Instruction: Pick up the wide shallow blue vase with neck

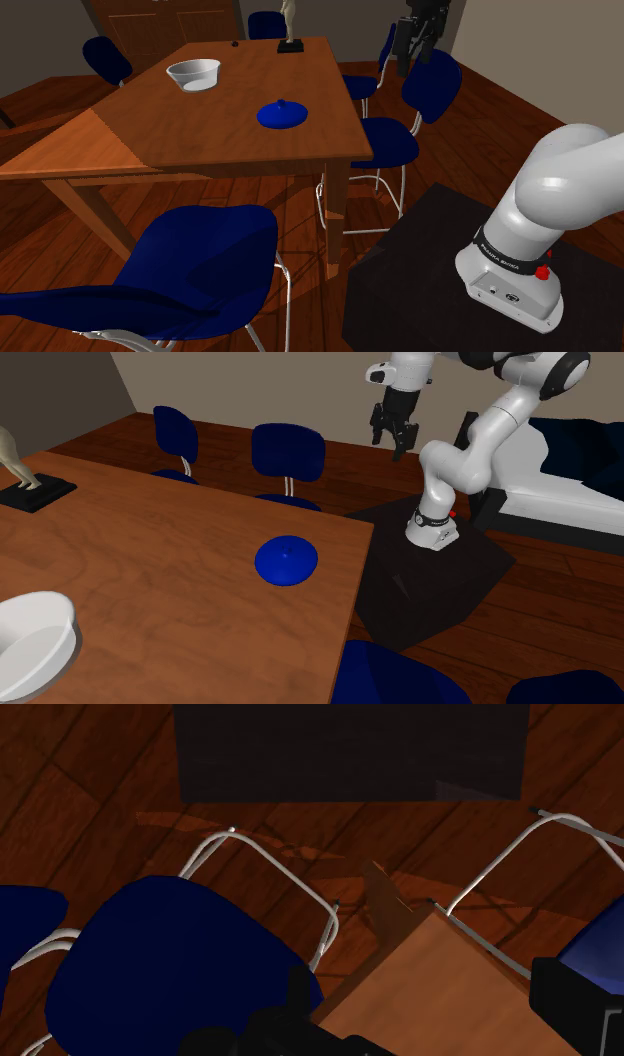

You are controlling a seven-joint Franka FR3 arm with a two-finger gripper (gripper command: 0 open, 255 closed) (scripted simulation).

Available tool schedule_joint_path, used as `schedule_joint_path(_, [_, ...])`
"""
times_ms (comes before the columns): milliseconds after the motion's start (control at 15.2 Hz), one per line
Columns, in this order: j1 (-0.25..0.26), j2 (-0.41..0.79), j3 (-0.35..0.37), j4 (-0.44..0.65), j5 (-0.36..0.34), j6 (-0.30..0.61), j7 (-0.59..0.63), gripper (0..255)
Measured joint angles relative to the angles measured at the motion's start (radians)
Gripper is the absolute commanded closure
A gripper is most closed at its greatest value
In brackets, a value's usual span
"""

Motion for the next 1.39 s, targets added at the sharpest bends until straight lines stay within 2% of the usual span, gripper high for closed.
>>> schedule_joint_path(198, [0.001,0.042,0.006,0.020,0.004,0.022,0.006,0])
schedule_joint_path(528, [0.002,0.215,0.027,0.091,0.010,0.126,0.024,0])
schedule_joint_path(1122, [0.009,0.557,0.082,0.315,0.004,0.248,0.082,0])
schedule_joint_path(1386, [0.014,0.710,0.097,0.452,-0.013,0.264,0.102,0])
